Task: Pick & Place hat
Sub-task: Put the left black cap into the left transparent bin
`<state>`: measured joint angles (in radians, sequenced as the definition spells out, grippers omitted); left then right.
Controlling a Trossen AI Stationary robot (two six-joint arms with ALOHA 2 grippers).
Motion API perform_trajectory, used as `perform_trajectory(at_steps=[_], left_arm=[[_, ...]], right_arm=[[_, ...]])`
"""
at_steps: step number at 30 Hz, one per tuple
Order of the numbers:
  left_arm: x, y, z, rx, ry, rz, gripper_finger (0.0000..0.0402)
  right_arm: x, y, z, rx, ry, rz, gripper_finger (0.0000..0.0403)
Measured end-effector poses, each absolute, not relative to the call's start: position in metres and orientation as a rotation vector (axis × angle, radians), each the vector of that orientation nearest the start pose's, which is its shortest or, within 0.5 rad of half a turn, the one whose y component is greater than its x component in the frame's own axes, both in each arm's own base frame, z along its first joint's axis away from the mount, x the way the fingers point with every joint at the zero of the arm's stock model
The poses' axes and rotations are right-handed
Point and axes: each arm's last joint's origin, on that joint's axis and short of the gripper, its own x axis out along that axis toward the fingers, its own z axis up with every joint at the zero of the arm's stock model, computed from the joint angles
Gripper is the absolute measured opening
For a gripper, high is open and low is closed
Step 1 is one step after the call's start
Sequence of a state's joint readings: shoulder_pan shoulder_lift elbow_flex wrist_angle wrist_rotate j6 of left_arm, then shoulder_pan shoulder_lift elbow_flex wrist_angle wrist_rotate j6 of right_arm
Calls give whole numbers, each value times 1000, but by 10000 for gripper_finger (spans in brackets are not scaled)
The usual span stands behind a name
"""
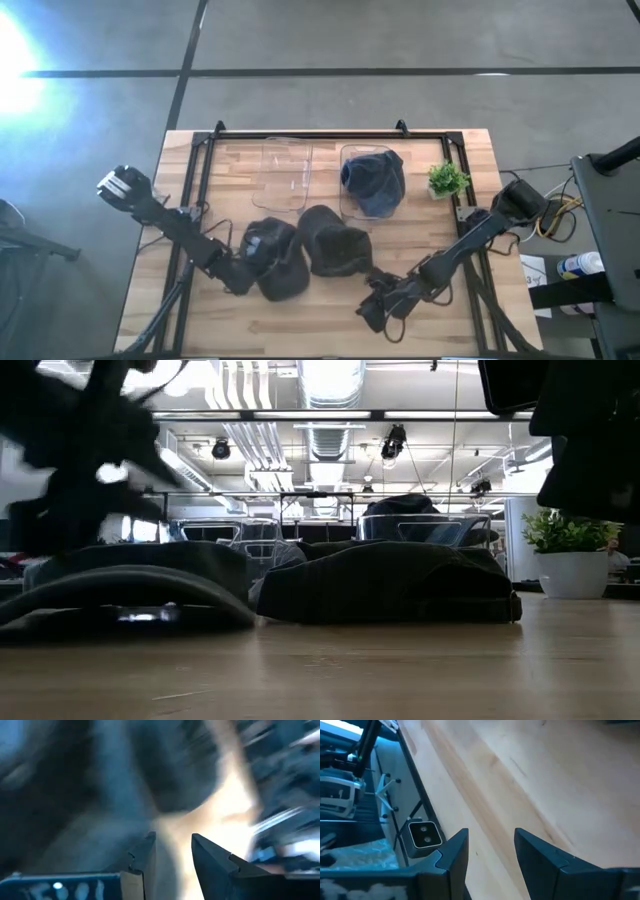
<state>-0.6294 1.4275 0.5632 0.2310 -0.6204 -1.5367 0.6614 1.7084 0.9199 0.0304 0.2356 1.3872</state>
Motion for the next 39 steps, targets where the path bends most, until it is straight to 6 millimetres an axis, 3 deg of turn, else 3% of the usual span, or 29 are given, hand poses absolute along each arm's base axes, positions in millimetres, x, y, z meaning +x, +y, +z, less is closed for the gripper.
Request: perform_trajectory(at_steps=[2, 5, 10, 14, 17, 21, 27, 32, 39], left_arm=[[227, -142, 177, -1120, 293, 310, 117], [232, -148, 193, -1033, 303, 246, 117], [235, -153, 217, -710, 536, 261, 117], [225, -146, 219, -400, 790, 390, 117], [220, -144, 214, -327, 898, 367, 117], [216, -144, 200, -313, 968, 298, 117], [208, -143, 172, -490, 1016, 258, 117], [210, -149, 163, -658, 962, 165, 117], [214, -153, 166, -672, 912, 99, 117]], right_arm=[[278, 209, 166, 981, 822, -134, 155], [285, 214, 164, 1001, 824, -145, 155], [297, 223, 159, 1100, 818, -195, 155], [313, 229, 151, 1168, 794, -252, 156], [330, 235, 143, 1201, 784, -278, 160], [356, 237, 134, 1233, 746, -316, 165], [389, 223, 121, 1270, 663, -403, 172], [400, 216, 118, 1305, 624, -402, 173], [409, 205, 120, 1335, 551, -400, 172]])
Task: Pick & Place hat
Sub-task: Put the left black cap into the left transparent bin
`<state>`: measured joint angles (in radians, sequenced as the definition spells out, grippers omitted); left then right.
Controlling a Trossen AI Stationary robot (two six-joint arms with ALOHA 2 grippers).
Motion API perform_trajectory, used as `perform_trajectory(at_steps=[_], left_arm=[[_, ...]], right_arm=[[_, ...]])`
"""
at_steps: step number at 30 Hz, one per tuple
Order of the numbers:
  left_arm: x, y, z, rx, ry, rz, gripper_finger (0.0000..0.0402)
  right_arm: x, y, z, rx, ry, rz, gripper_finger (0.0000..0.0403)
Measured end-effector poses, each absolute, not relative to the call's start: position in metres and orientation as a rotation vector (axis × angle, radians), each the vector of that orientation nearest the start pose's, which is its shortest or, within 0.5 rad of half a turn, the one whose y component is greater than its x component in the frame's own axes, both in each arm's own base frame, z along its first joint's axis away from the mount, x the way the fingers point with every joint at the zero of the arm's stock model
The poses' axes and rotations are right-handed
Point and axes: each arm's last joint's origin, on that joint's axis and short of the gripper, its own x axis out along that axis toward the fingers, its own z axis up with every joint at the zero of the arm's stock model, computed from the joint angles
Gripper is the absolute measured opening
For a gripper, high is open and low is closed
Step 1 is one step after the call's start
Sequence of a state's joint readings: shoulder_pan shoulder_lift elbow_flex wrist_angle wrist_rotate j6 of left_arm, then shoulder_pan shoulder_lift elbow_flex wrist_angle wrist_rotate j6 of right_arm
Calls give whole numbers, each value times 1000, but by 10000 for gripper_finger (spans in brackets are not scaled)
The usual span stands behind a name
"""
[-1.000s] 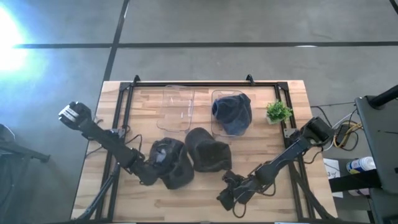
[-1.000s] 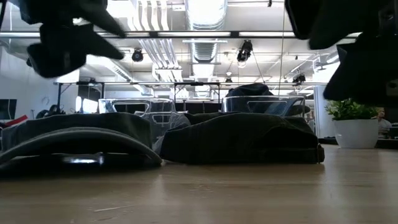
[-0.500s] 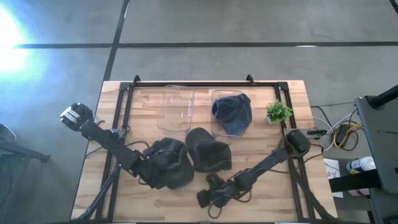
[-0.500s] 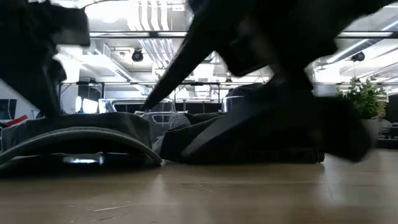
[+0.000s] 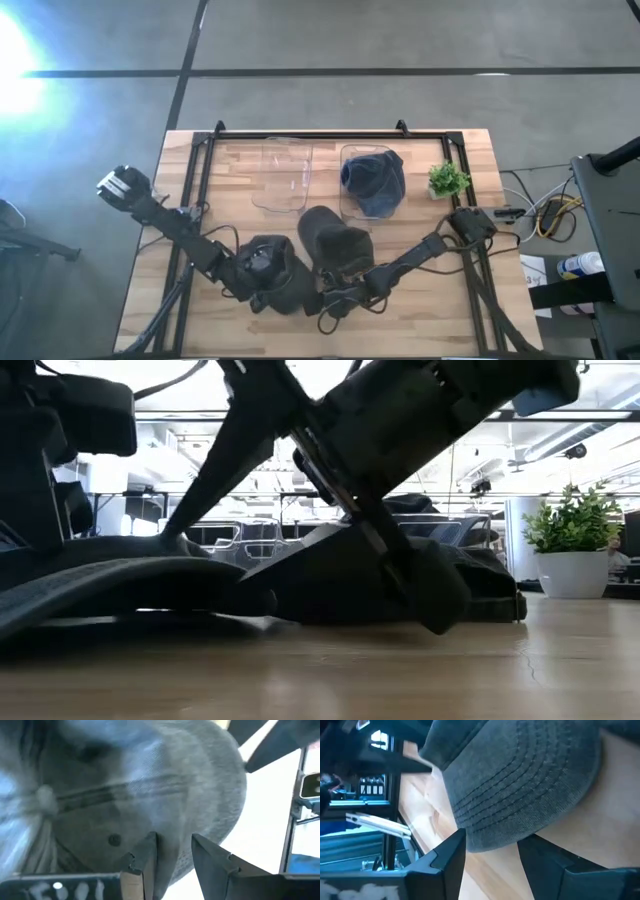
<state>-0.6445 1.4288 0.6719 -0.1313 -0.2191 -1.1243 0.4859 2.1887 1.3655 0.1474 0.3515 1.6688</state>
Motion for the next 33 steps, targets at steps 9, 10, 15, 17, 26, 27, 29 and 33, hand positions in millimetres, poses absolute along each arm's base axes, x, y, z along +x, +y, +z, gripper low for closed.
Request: perform_trajectory(at_steps=[9, 10, 15, 17, 26, 27, 29, 33], left_arm=[[221, -158, 175, -674, 834, 22, 117], [221, -158, 176, -675, 824, 12, 117], [224, -160, 180, -676, 797, -14, 117], [225, -160, 181, -687, 796, -10, 117], [228, -163, 188, -723, 778, -14, 117], [229, -163, 189, -723, 776, -13, 117], [229, -163, 189, -724, 775, -14, 117], [229, -164, 190, -726, 774, -14, 117]], right_arm=[[410, 203, 121, 1288, 566, -376, 173], [410, 204, 121, 1275, 566, -366, 173], [410, 206, 122, 1206, 571, -328, 168], [410, 206, 123, 1188, 572, -320, 167], [410, 206, 123, 1128, 572, -300, 144], [410, 206, 123, 1125, 572, -299, 139], [410, 206, 124, 1122, 571, -297, 128], [410, 206, 124, 1114, 569, -292, 105]])
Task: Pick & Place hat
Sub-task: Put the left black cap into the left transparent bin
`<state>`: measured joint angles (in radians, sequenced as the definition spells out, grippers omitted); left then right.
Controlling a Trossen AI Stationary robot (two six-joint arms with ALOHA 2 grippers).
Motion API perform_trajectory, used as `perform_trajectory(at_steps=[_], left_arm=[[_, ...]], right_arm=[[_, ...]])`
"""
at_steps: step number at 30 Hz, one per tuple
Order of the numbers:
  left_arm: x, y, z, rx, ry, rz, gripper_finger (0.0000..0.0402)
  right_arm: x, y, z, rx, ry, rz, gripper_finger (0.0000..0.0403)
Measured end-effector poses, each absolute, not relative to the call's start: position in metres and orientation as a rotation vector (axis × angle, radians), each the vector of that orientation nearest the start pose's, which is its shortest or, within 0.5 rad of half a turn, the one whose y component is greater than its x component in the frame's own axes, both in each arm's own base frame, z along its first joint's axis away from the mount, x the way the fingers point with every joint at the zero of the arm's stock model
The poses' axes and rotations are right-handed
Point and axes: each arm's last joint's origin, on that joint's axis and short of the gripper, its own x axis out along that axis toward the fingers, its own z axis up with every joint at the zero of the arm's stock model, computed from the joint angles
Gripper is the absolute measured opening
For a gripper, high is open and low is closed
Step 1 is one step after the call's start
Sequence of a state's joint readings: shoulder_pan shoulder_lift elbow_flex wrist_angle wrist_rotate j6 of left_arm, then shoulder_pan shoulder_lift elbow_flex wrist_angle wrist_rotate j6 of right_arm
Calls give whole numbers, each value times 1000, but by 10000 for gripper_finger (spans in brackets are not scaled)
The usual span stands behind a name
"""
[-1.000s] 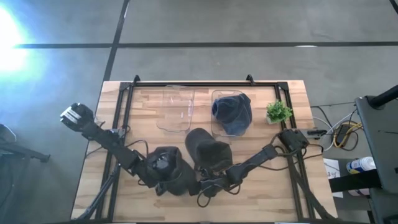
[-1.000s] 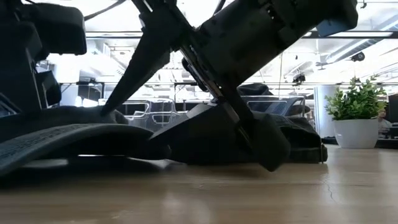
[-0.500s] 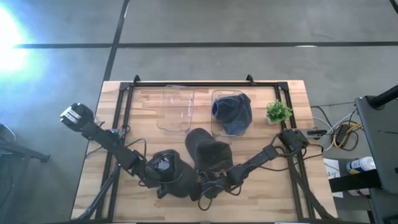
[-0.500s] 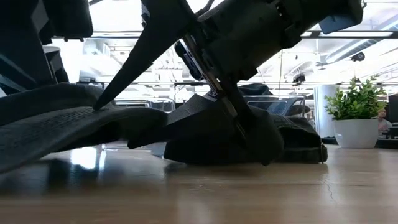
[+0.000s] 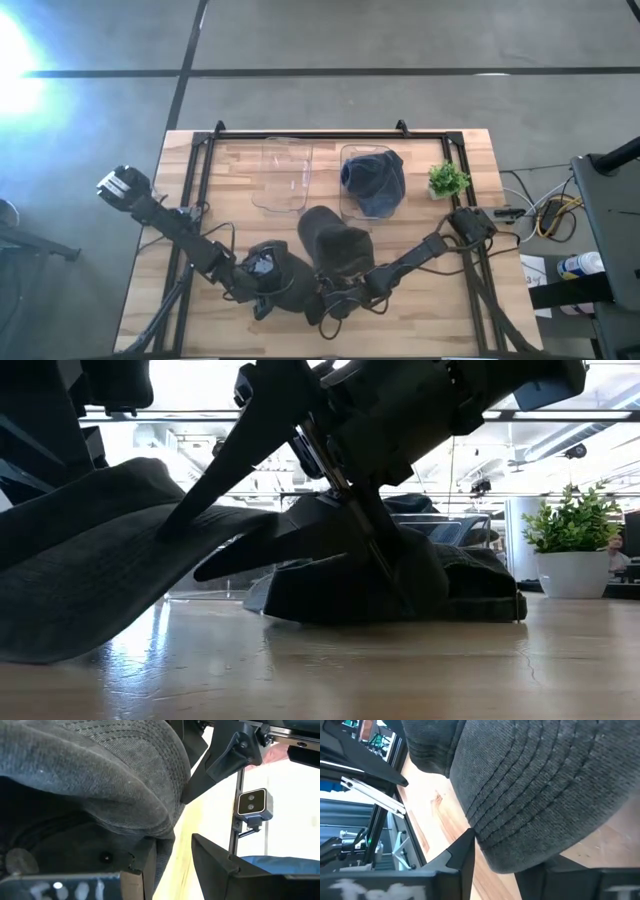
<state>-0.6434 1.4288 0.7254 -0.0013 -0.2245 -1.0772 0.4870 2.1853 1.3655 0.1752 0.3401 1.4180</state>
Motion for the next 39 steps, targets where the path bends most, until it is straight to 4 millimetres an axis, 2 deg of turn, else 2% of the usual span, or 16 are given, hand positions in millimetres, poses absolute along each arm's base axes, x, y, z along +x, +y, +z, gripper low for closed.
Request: perform_trajectory(at_steps=[12, 23, 31, 39], left_arm=[[230, -164, 192, -738, 770, -15, 117], [235, -168, 204, -752, 745, -29, 117], [237, -170, 213, -747, 755, -27, 117], [230, -171, 236, -606, 860, -12, 117]], right_arm=[[411, 206, 125, 1110, 565, -286, 66], [413, 209, 130, 1072, 535, -230, 15], [413, 209, 132, 1058, 529, -220, 11], [409, 207, 153, 987, 504, -192, 10]])
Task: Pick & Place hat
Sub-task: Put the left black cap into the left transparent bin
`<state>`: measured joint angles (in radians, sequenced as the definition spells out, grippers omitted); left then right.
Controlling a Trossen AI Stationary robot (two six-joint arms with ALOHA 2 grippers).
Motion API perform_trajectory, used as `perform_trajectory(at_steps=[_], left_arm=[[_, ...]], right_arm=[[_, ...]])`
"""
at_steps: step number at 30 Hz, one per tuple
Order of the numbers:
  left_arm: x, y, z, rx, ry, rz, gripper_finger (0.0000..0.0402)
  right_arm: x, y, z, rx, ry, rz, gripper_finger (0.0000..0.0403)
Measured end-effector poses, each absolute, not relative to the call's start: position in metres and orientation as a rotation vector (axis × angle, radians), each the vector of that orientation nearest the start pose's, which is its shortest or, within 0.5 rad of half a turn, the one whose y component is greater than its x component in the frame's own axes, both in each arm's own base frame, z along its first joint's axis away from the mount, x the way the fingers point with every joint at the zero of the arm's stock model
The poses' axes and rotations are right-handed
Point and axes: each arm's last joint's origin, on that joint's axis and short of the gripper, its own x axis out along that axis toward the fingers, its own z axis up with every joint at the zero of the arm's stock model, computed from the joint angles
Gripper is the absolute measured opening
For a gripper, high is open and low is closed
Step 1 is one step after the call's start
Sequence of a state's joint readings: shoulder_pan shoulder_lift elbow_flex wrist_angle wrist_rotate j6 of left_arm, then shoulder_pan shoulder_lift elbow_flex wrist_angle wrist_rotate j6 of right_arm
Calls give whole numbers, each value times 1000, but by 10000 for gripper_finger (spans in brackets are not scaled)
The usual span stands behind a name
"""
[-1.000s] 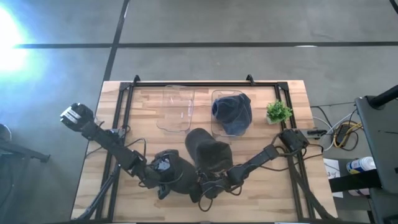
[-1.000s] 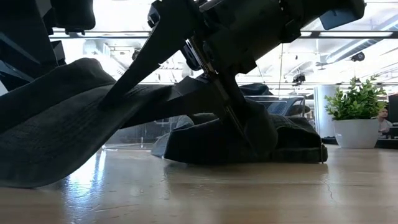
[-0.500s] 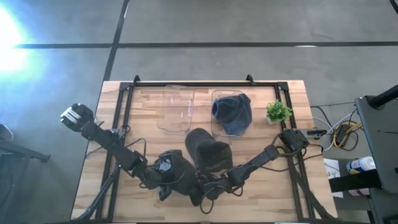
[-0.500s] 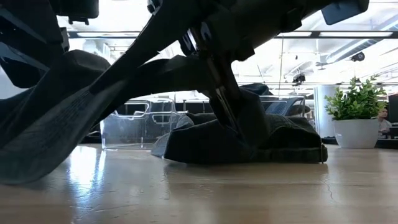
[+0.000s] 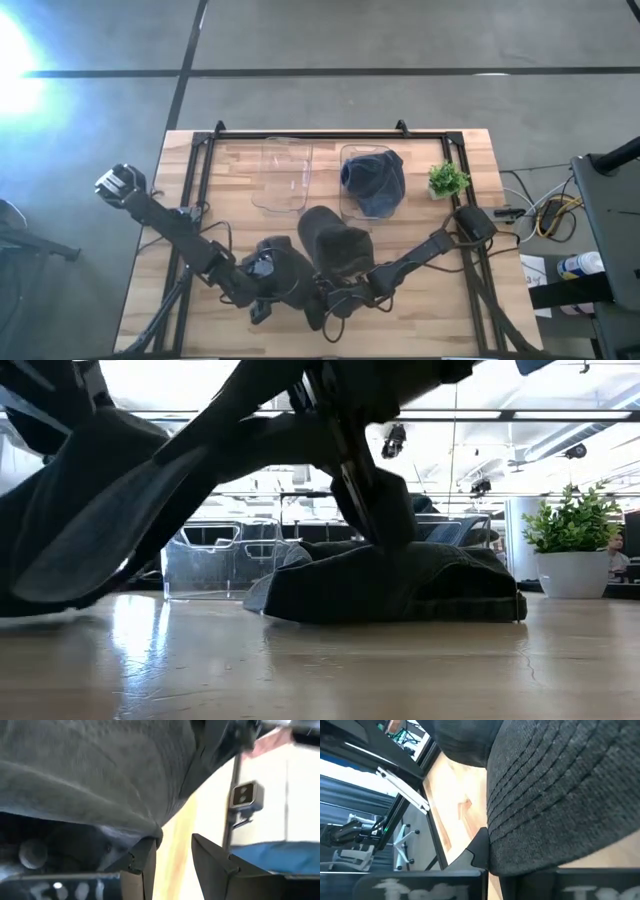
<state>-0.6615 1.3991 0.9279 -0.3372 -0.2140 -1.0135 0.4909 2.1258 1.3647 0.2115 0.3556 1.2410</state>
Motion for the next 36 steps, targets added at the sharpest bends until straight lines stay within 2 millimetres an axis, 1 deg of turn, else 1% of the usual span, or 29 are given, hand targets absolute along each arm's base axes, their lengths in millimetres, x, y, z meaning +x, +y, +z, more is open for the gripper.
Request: perform_trajectory(at_steps=[4, 7, 10, 13, 15, 20, 26, 28, 31, 33, 36], left_arm=[[225, -170, 235, -522, 913, -7, 117], [224, -169, 226, -469, 936, -9, 117], [223, -168, 213, -434, 962, 2, 117], [222, -167, 201, -440, 963, 6, 117], [224, -168, 197, -455, 943, -6, 117], [231, -173, 198, -509, 864, -57, 117], [234, -176, 194, -523, 864, -64, 117], [235, -178, 196, -539, 846, -77, 117], [235, -178, 202, -564, 835, -80, 117], [233, -179, 211, -588, 832, -80, 117], [225, -182, 230, -598, 853, -84, 117]], right_arm=[[408, 206, 155, 968, 523, -196, 10], [408, 207, 155, 972, 540, -176, 10], [408, 207, 155, 969, 544, -167, 13], [408, 207, 155, 972, 543, -164, 16], [408, 207, 155, 974, 537, -170, 17], [409, 207, 159, 976, 472, -194, 32], [413, 203, 164, 966, 423, -189, 52], [413, 203, 166, 967, 419, -176, 48], [411, 202, 172, 937, 431, -178, 25], [408, 199, 178, 896, 454, -189, 15], [399, 194, 195, 797, 499, -194, 13]])
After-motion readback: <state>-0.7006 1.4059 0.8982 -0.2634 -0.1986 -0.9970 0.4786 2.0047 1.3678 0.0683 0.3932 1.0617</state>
